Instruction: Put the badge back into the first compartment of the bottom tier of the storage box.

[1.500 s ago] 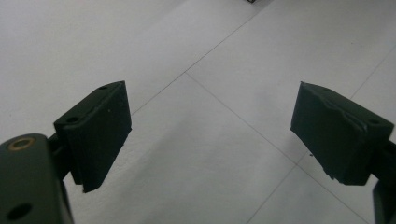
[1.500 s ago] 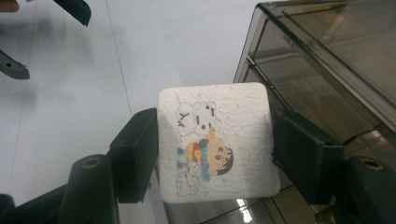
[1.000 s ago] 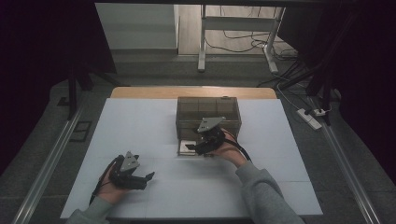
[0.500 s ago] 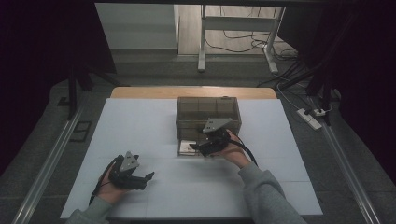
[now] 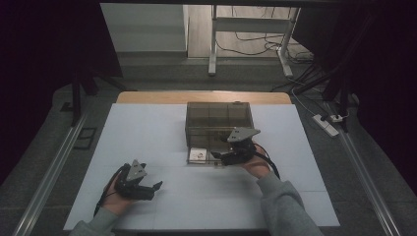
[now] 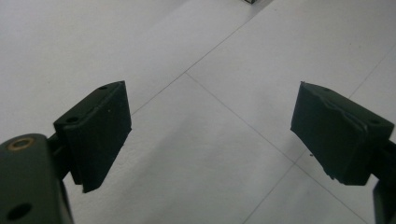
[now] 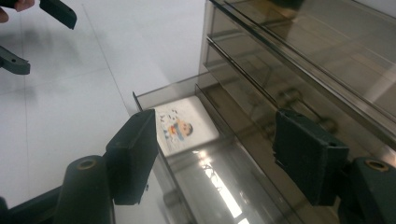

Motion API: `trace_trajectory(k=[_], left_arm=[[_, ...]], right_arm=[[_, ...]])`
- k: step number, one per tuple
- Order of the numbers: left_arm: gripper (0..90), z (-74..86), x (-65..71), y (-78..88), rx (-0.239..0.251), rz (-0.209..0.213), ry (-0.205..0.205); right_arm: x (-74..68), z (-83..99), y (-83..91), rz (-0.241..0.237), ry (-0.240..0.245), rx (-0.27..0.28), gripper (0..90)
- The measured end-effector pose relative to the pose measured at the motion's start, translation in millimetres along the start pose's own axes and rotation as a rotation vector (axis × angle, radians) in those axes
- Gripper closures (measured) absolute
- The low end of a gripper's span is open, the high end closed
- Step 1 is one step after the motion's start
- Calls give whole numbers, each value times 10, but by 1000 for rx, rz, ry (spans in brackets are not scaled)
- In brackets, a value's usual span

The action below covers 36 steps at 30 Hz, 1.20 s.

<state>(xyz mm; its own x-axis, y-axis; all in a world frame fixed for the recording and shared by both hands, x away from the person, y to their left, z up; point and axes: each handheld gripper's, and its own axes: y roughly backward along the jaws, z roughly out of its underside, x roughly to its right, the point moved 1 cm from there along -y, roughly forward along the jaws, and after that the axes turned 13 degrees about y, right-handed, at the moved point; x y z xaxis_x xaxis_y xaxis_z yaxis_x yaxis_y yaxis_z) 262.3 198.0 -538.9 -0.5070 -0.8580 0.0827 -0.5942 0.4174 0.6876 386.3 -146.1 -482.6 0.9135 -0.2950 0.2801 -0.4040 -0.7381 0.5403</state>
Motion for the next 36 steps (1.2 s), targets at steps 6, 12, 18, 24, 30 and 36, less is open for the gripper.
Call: trace_trajectory(k=[6, 12, 18, 24, 30, 36], left_arm=[[123, 0, 2, 11, 5, -1, 2], [123, 0, 1, 11, 5, -2, 3], [123, 0, 3, 10, 6, -1, 3], [123, 0, 2, 9, 4, -1, 2], [123, 3, -2, 14, 5, -2, 4], [123, 3, 1, 11, 3, -3, 1]], right_arm=[[-57, 105, 182, 45, -19, 1, 304], [-84, 169, 318, 69, -31, 11, 305], [-125, 245, 396, 92, -31, 9, 305], [-158, 291, 435, 108, -32, 5, 305], [-190, 328, 431, 98, -25, -10, 305], [-206, 317, 437, 100, -11, -22, 314]])
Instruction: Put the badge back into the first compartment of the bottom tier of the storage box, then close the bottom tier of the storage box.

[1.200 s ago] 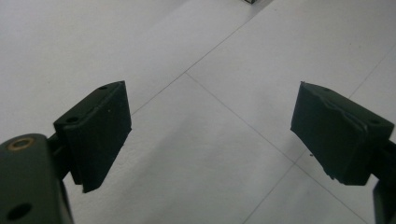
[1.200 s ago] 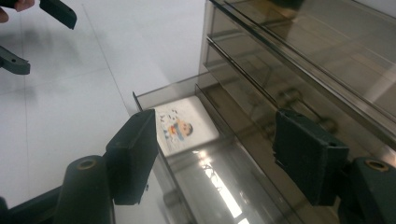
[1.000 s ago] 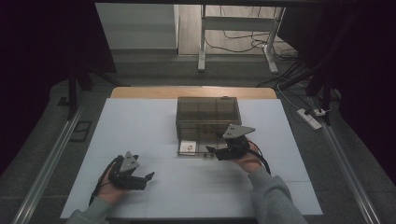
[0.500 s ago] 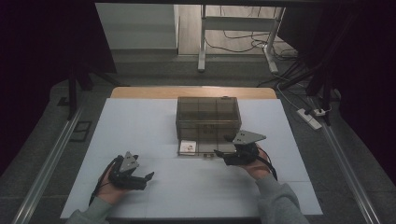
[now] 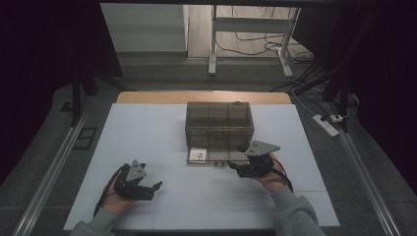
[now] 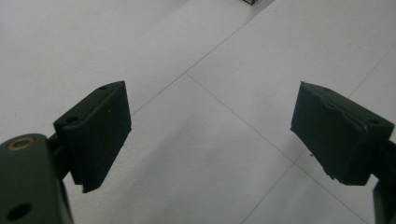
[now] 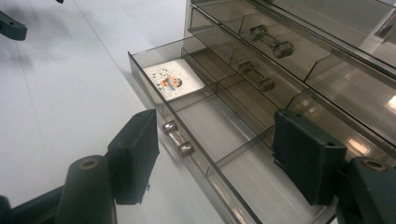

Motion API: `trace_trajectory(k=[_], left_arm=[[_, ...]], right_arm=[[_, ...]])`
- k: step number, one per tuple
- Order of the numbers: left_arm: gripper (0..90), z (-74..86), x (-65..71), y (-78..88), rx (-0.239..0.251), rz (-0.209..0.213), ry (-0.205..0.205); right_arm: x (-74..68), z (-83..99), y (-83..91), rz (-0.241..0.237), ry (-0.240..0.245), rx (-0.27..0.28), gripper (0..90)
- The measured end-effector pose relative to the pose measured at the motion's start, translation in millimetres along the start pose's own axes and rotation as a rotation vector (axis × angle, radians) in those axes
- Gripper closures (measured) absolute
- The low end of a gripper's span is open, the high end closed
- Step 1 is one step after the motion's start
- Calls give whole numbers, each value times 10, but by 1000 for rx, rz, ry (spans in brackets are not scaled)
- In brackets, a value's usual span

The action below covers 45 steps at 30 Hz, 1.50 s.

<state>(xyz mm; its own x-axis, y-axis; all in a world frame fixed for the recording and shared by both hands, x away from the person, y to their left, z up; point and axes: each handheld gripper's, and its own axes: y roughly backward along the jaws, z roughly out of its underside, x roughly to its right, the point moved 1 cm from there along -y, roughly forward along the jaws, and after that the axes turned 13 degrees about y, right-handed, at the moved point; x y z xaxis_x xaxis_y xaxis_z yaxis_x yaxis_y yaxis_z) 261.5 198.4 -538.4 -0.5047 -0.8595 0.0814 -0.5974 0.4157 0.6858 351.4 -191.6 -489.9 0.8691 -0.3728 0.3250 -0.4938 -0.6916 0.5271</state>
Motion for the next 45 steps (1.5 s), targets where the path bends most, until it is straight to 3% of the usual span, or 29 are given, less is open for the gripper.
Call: trace_trajectory(k=[4, 11, 13, 16, 17, 24, 45], left_arm=[[123, 0, -3, 1, 2, 1, 2], [123, 1, -3, 0, 1, 2, -1], [123, 1, -2, 0, 0, 1, -1], [124, 2, 0, -4, -1, 2, -3], [124, 2, 0, -3, 0, 2, -3], [125, 2, 2, -4, 0, 2, -4], [125, 2, 9, -10, -3, 6, -14]], right_arm=[[-2, -8, 1, 4, 1, -1, 343], [-6, -3, -21, 4, -6, -36, 547], [-11, -1, -27, 4, -7, -51, 632], [-16, 1, -28, 4, 7, -71, 859], [-17, 2, -29, 3, 8, -75, 891], [-52, 25, -100, -10, 3, -134, 891], [-122, 81, -241, -53, 20, -214, 891]])
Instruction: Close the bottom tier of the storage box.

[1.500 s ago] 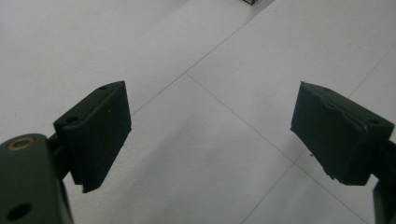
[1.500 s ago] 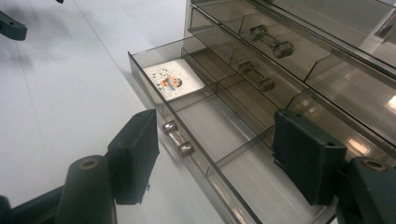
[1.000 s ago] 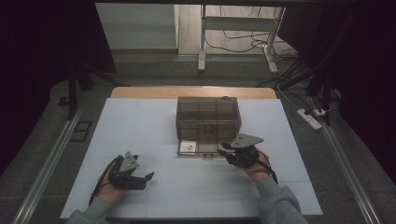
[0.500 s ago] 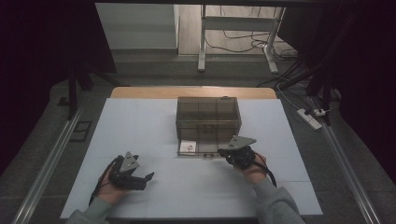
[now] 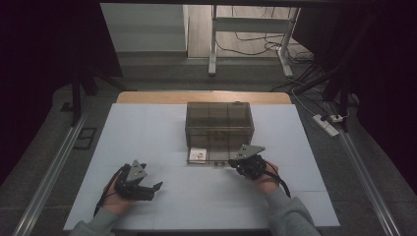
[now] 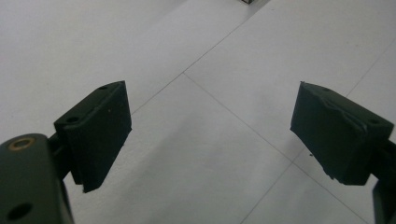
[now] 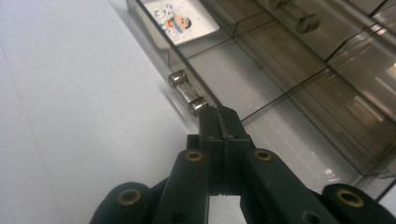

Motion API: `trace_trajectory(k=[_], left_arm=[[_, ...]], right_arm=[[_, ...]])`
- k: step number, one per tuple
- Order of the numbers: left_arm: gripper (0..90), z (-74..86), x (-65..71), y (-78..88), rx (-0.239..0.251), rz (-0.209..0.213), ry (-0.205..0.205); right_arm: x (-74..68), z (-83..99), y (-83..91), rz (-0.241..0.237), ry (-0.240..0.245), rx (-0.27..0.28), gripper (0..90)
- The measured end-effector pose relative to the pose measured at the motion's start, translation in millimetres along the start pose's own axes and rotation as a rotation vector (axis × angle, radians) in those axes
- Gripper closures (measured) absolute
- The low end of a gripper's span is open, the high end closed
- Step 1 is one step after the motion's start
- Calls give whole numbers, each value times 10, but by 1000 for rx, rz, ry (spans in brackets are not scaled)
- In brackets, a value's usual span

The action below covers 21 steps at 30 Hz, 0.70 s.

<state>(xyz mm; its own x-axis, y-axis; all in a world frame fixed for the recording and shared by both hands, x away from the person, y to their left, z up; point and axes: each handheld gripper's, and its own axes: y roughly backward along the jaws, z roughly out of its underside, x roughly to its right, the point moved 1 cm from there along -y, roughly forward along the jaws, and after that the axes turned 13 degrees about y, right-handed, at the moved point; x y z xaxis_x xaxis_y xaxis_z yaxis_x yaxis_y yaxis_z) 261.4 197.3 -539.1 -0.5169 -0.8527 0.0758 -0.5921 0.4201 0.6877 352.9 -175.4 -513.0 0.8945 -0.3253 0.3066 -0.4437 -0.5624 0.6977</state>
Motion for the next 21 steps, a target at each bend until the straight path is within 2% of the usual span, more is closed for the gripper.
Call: trace_trajectory(k=[9, 21], left_arm=[[125, -1, 3, -8, -2, -2, -2], [125, -1, 5, -7, -3, -2, -2]], right_arm=[[-31, -1, -82, -7, 40, -42, 892], [-38, 5, -169, 2, 63, -71, 891]])
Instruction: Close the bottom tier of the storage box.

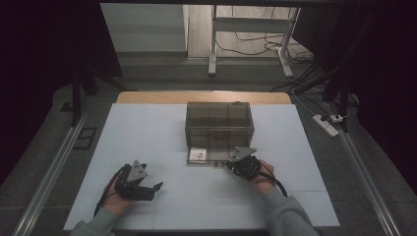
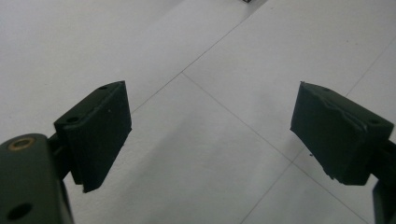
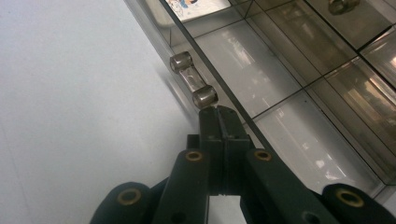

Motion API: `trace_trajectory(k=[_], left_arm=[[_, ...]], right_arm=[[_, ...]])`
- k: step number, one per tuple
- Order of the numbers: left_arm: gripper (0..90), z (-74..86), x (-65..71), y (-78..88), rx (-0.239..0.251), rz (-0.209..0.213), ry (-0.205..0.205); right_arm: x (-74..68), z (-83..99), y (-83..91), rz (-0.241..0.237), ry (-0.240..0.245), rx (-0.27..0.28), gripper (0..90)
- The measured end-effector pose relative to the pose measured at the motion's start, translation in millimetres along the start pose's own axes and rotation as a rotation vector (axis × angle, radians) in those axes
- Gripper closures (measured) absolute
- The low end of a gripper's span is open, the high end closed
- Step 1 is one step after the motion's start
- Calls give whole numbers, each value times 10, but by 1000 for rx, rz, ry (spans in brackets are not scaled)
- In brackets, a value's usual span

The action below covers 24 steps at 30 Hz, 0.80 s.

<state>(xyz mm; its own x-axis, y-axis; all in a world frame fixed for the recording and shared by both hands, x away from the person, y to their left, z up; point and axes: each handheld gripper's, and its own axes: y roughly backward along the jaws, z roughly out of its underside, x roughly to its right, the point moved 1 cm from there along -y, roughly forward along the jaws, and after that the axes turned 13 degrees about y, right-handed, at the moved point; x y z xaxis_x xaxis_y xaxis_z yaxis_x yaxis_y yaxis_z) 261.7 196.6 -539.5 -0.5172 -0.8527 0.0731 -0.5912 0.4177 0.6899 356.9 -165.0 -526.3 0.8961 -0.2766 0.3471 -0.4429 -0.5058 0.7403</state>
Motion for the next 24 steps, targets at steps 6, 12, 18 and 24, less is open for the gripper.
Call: trace_trajectory(k=[6, 12, 18, 24], left_arm=[[125, 0, 3, 1, 0, 0, -1], [125, 0, 2, -1, 0, 0, -1], [125, 0, 4, -6, -1, 0, -2], [125, -1, 3, -10, -3, 0, -2]], right_arm=[[-4, 0, -25, -3, 8, -4, 891], [-5, -5, -32, -6, 12, -5, 892], [6, -5, -34, 2, 11, -5, 891], [46, -3, -45, 11, -7, 2, 891]])
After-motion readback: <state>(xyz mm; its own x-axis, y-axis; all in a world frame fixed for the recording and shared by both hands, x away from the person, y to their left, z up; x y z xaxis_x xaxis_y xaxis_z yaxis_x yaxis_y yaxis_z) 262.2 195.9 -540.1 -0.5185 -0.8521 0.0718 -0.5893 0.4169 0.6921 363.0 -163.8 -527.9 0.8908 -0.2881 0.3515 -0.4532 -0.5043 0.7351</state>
